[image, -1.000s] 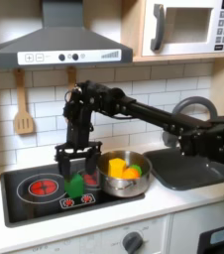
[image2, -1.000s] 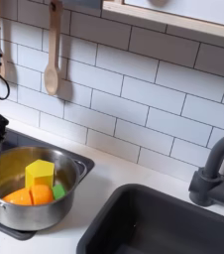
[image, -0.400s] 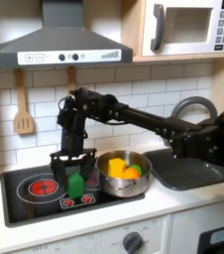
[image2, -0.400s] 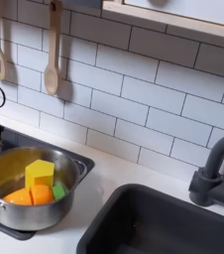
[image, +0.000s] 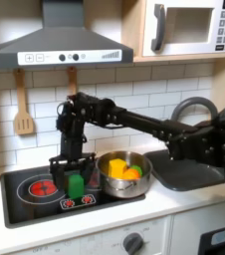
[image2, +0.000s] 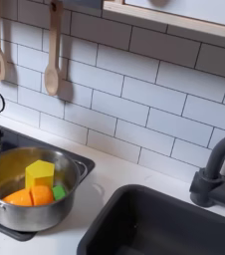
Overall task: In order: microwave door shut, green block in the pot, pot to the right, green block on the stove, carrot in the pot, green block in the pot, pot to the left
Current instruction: 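Put the green block in the pot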
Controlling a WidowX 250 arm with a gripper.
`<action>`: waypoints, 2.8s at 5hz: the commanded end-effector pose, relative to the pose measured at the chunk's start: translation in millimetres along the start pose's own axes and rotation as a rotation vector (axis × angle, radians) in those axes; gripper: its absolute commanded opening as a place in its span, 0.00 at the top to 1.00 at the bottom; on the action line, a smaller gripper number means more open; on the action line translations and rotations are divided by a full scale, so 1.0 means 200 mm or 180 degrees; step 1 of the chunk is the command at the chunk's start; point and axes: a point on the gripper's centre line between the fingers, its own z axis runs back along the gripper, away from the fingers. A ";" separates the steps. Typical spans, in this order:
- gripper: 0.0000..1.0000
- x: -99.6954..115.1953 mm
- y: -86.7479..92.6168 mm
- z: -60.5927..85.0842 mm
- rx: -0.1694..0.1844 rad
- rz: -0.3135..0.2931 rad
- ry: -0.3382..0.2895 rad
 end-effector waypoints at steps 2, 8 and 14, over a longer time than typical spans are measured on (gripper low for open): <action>0.00 0.01 -0.03 -0.01 -0.0076 0.0020 -0.0045; 1.00 0.02 -0.05 0.02 -0.0119 0.0046 -0.0179; 1.00 -0.07 -0.18 0.36 -0.0074 -0.0242 -0.0580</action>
